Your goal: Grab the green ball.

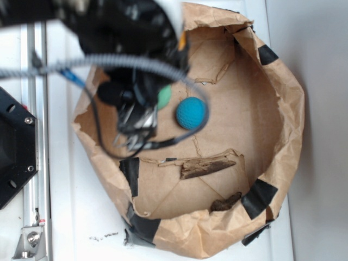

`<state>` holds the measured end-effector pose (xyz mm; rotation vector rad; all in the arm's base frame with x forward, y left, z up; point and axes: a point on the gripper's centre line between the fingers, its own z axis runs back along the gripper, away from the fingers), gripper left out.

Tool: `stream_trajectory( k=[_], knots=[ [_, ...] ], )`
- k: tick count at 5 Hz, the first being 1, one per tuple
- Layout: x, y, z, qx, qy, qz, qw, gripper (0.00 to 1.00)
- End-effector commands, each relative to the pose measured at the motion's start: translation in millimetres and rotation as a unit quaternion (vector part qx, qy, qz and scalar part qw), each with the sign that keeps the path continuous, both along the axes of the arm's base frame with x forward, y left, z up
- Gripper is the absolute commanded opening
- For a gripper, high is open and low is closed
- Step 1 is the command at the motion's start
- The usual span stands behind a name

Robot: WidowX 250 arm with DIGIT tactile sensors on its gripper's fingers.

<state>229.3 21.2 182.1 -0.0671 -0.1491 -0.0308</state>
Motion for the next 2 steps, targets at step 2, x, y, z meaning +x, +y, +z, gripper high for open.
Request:
stream_trajectory(
  k=[2],
  knots=[
    [34.0,-14.7,-0.3,0.019,-0.015,0.005,1.0,0.0]
  ],
)
